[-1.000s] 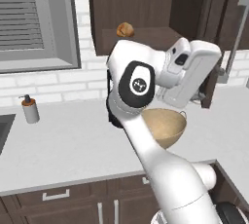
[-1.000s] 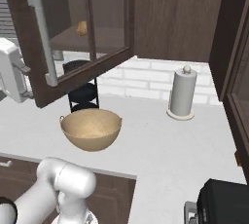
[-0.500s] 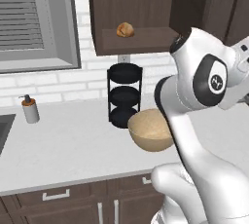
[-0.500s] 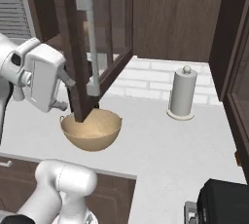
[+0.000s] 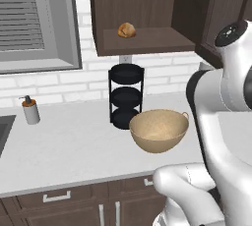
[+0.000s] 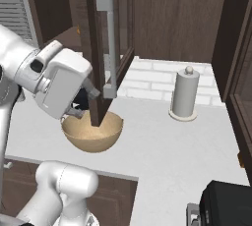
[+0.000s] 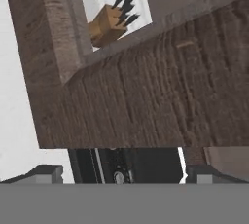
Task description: Open the cabinet, pick up the bread from the cabinet and place it in the basket. Then move the basket to the dining counter.
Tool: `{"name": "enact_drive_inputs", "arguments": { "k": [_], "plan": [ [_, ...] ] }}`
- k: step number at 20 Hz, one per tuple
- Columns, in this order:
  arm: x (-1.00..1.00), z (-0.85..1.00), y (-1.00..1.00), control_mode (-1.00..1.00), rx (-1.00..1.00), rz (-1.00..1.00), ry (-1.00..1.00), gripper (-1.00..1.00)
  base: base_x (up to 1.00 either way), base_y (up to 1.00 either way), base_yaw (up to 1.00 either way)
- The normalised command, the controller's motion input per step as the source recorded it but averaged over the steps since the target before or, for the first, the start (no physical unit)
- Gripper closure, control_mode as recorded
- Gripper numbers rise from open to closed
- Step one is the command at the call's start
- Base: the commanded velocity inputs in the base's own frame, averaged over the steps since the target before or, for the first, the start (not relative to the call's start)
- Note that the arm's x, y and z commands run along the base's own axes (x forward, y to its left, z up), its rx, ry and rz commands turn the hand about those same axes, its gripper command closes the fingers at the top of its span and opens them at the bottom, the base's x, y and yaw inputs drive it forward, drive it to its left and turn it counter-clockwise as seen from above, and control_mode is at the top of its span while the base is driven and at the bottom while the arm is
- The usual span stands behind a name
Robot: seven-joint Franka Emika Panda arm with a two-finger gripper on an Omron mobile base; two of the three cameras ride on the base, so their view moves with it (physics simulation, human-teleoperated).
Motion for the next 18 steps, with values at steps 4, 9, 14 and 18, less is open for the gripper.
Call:
{"name": "enact_drive_inputs", "arguments": {
  "k": [4, 9, 14, 18],
  "plan": [
    [-0.06, 0.07, 1.00, -1.00, -0.21, -0.01, -0.06, -1.00, 0.00, 0.00, 0.00],
    [0.03, 0.12, 1.00, -1.00, -0.25, 0.03, -0.04, -1.00, 0.00, 0.00, 0.00],
    [0.55, -0.66, 0.85, -1.00, 0.21, 0.08, -0.02, -1.00, 0.00, 0.00, 0.00],
    [0.84, -0.73, 0.58, -1.00, 0.48, 0.02, -0.02, -1.00, 0.00, 0.00, 0.00]
  ]
}}
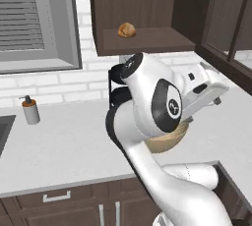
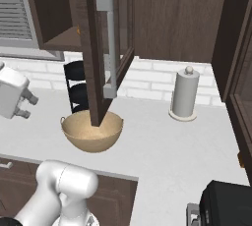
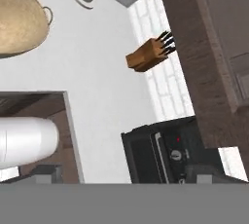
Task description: Open the cabinet, pick up the bread from the cabinet and place it in the basket. Then move the basket to the dining counter.
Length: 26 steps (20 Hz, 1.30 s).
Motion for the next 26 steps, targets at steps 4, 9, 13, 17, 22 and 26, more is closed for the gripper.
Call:
{"name": "enact_drive_inputs", "arguments": {
  "k": [4, 9, 13, 17, 22, 26],
  "plan": [
    [1.00, -0.47, 0.45, -1.00, 0.49, 0.22, 0.05, -1.00, 0.00, 0.00, 0.00],
    [0.96, -0.07, -0.12, -1.00, 0.40, 0.43, -0.04, -1.00, 0.00, 0.00, 0.00],
    [1.00, 0.00, -0.24, -1.00, 0.34, 0.57, -0.05, -1.00, 0.00, 0.00, 0.00],
    [0.98, 0.00, -0.13, -1.00, 0.43, 0.37, -0.06, -1.00, 0.00, 0.00, 0.00],
    [0.42, 0.05, 0.12, -1.00, 0.30, 0.01, -0.19, -1.00, 0.00, 0.00, 0.00],
    [0.03, 0.42, 0.09, -1.00, 0.05, -0.17, -0.10, -1.00, 0.00, 0.00, 0.00]
  ]
}}
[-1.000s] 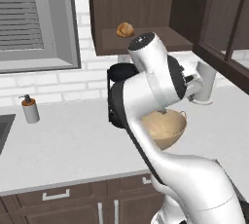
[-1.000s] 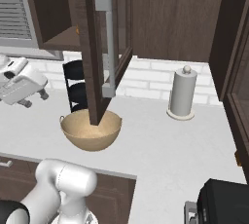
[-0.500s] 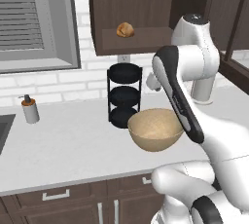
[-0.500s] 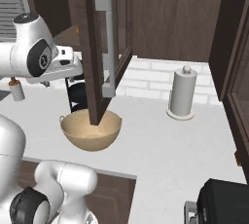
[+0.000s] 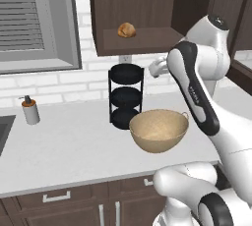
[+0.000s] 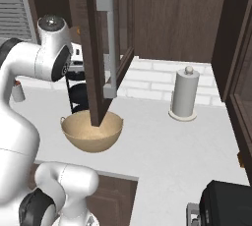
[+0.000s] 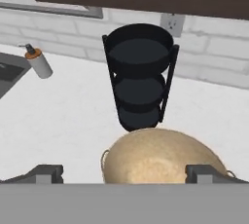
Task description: Open the cabinet, pick up the bread from the cabinet and place it in the basket. Then move the basket to the dining counter.
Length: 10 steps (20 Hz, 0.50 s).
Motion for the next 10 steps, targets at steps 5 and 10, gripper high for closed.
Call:
{"name": "enact_drive_inputs", "arguments": {
  "k": [5, 10],
  "plan": [
    [0.15, 0.44, 0.28, -1.00, -0.15, -0.04, -0.11, -1.00, 0.00, 0.00, 0.00],
    [0.39, 0.43, 0.02, -1.00, 0.02, 0.04, -0.11, -1.00, 0.00, 0.00, 0.00]
  ]
}}
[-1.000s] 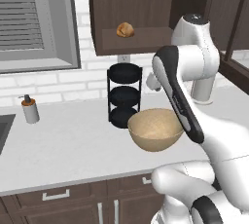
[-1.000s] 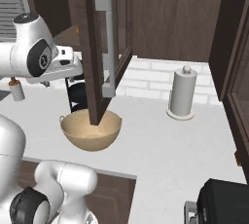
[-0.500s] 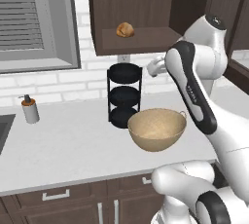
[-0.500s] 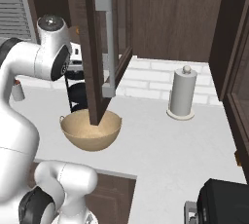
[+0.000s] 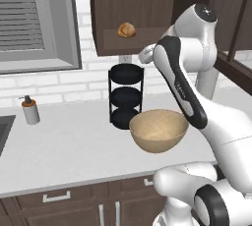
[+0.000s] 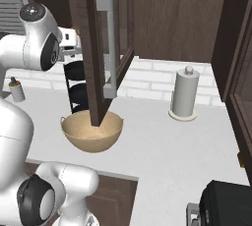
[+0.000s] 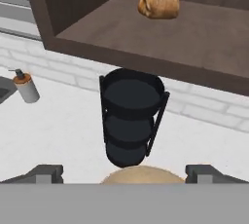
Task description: Open the cabinet, pick up the bread from the cabinet and place it in the basket. Then move the basket to the dining counter.
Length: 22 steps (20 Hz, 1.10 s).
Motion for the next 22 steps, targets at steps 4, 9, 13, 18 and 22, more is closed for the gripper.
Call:
{"name": "enact_drive_inputs", "arguments": {
  "k": [4, 9, 13, 18, 22],
  "plan": [
    [0.62, 0.29, 0.00, -1.00, 0.00, 0.00, -0.16, -1.00, 0.00, 0.00, 0.00],
    [0.67, 0.35, 0.00, -1.00, 0.09, 0.00, -0.01, -1.00, 0.00, 0.00, 0.00],
    [0.50, 0.22, -0.12, -1.00, 0.16, -0.07, -0.01, -1.00, 0.00, 0.00, 0.00],
    [0.39, 0.06, 0.00, -1.00, 0.04, -0.14, -0.09, -1.00, 0.00, 0.00, 0.00],
    [0.30, 0.00, 0.00, -1.00, 0.00, -0.13, -0.05, -1.00, 0.00, 0.00, 0.00]
  ]
}}
